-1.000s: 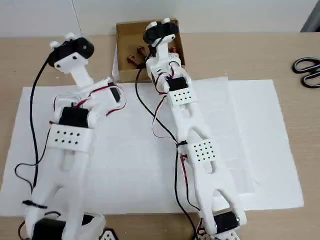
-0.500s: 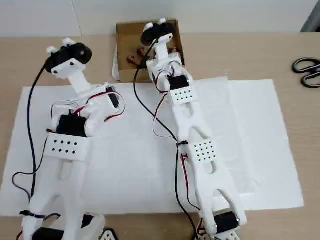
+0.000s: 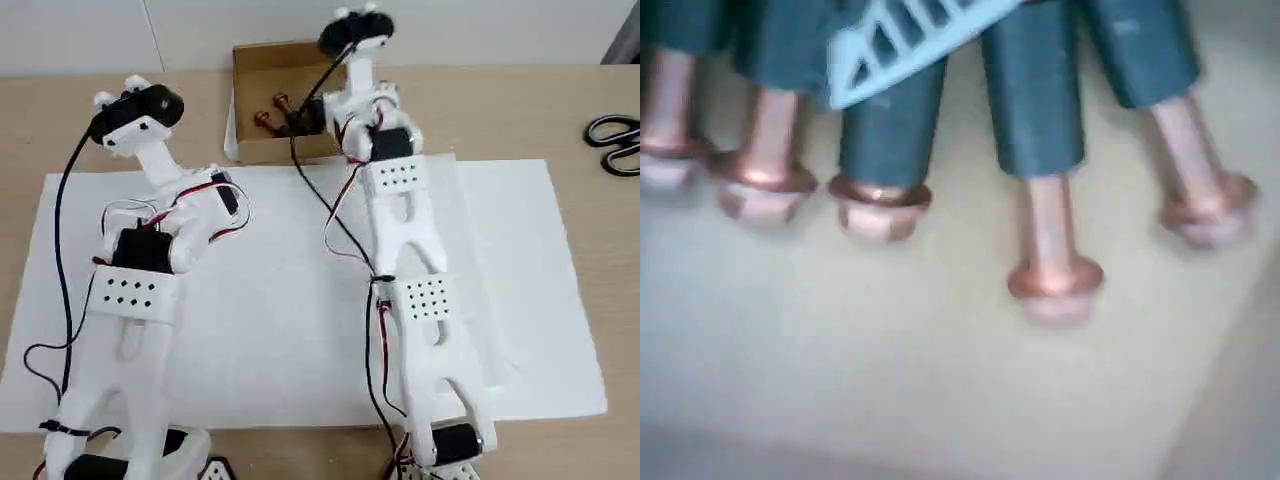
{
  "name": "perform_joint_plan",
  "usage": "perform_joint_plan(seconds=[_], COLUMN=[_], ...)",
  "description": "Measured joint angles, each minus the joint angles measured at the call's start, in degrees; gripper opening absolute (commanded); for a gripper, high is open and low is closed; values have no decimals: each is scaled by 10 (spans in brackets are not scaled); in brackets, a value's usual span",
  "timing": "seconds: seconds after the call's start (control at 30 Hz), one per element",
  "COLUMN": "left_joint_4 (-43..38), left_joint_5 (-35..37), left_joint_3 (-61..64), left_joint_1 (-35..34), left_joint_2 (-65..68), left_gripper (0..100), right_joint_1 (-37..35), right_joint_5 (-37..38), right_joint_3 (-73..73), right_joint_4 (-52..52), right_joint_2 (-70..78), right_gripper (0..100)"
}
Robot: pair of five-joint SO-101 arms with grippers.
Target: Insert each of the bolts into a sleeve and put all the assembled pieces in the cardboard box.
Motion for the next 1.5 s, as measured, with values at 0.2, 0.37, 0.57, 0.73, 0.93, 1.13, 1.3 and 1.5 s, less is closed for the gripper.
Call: perform_joint_plan(seconds=[0.2, 0.37, 0.57, 0.73, 0.93, 1.13, 1.3, 1.5], left_joint_4=[0, 0, 50, 114, 187, 270, 330, 337], left_joint_5=[0, 0, 0, 0, 0, 0, 0, -47], left_joint_3=[-42, -64, -119, -164, -229, -308, -350, -353], left_joint_1=[0, 0, 0, 0, 0, 0, 0, 0], left_joint_2=[0, 0, 0, -2, -2, -6, -38, -133], left_gripper=[7, 7, 7, 7, 7, 7, 7, 7], right_joint_1=[-2, -2, -2, -2, 10, 22, 20, 17], right_joint_5=[-3, -8, -54, -74, -75, -75, -75, -75], right_joint_3=[0, 0, 0, 0, -4, -4, -4, 2], right_joint_4=[125, 233, 327, 375, 389, 393, 396, 396], right_joint_2=[-63, -119, -184, -238, -302, -373, -415, -482], right_gripper=[263, 262, 76, 26, 4, 4, 4, 4])
